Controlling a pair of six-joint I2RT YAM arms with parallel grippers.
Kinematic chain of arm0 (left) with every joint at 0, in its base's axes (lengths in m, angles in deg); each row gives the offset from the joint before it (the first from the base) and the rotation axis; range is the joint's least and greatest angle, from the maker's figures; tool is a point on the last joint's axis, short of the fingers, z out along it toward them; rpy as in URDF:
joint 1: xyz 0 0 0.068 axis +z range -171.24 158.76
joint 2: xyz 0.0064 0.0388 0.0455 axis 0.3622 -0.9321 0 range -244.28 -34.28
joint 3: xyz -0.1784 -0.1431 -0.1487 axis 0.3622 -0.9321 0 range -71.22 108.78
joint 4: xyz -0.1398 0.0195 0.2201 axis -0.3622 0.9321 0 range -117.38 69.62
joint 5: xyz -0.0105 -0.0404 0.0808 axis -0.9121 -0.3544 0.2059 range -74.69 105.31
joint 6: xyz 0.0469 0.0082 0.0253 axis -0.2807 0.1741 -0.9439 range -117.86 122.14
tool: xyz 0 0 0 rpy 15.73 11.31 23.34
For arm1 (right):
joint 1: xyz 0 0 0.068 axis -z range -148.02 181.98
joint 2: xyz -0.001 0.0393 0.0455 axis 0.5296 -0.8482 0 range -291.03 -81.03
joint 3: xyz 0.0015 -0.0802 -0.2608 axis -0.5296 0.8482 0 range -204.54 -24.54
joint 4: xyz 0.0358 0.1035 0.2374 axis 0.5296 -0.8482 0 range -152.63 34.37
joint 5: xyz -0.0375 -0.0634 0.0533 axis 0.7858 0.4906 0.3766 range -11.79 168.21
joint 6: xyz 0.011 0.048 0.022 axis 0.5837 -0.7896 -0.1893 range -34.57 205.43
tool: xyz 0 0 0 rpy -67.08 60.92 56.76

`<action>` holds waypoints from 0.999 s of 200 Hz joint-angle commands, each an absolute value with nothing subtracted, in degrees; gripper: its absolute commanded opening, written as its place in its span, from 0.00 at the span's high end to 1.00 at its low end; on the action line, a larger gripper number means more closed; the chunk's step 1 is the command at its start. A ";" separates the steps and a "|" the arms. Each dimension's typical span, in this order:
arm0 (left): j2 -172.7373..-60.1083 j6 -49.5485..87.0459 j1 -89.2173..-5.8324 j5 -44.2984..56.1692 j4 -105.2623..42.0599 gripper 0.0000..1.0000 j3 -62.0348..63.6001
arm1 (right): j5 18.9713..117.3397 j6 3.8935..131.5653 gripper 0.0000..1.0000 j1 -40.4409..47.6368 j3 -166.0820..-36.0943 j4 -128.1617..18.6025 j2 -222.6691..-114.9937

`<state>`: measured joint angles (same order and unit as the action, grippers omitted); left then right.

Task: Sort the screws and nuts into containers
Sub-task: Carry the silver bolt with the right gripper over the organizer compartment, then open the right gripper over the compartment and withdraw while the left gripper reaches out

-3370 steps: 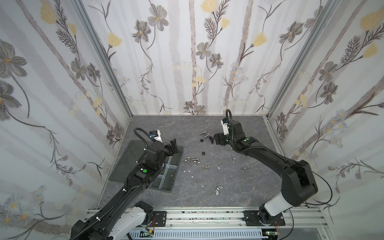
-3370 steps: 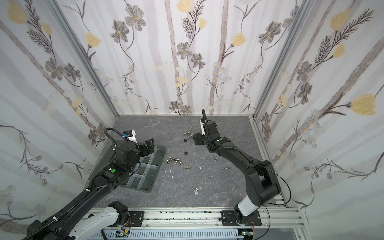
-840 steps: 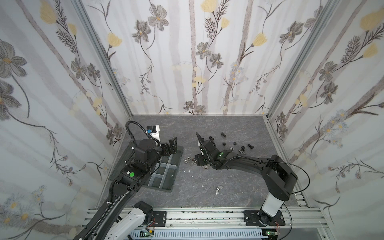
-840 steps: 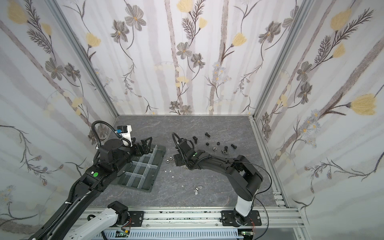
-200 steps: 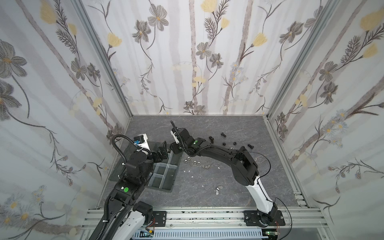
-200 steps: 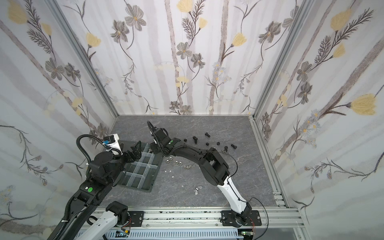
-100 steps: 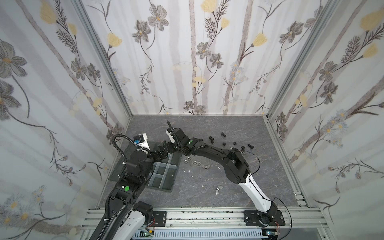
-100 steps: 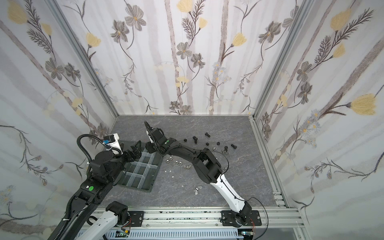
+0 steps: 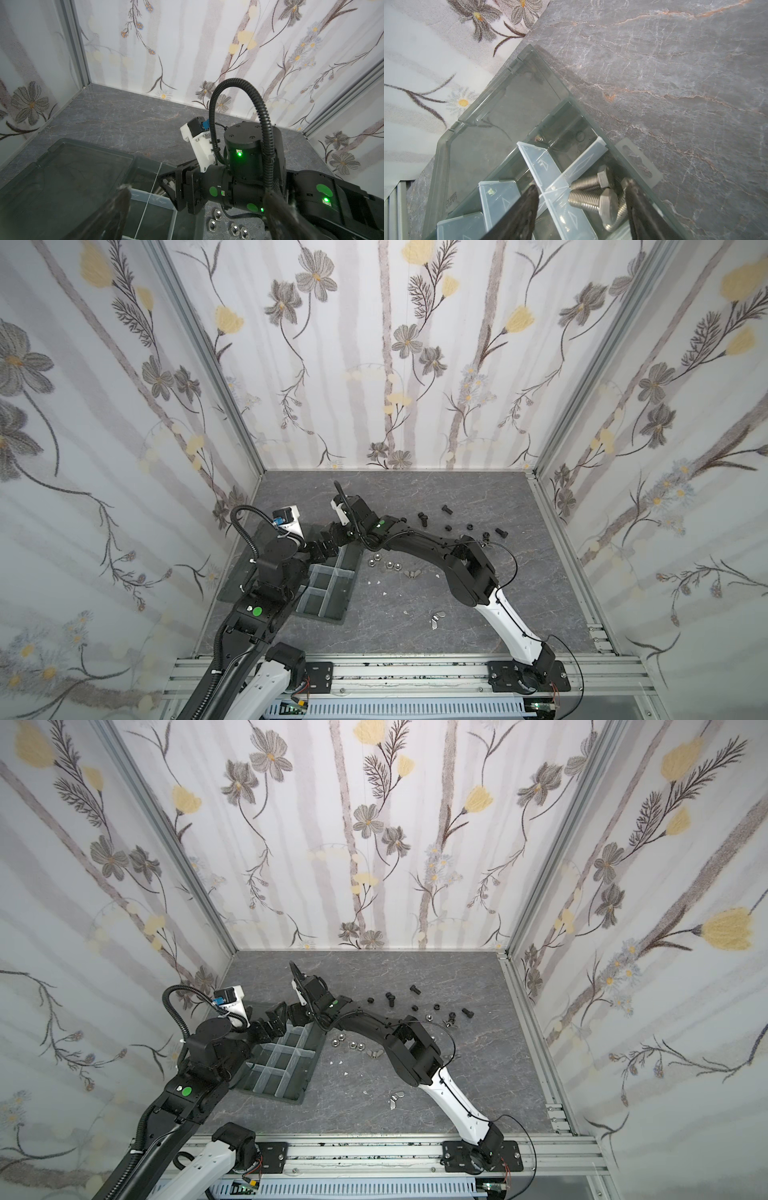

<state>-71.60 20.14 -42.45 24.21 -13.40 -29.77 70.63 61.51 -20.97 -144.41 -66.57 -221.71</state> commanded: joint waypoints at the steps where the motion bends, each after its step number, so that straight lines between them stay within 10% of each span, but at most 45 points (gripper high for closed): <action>1: -72.43 19.72 -42.33 22.44 -14.20 0.00 -28.98 | 69.80 60.93 0.34 -20.54 -144.51 -65.61 -219.99; 200: -105.56 19.81 -55.39 22.93 -12.21 0.12 -13.13 | 70.12 52.79 0.38 0.67 -72.96 -36.73 -167.73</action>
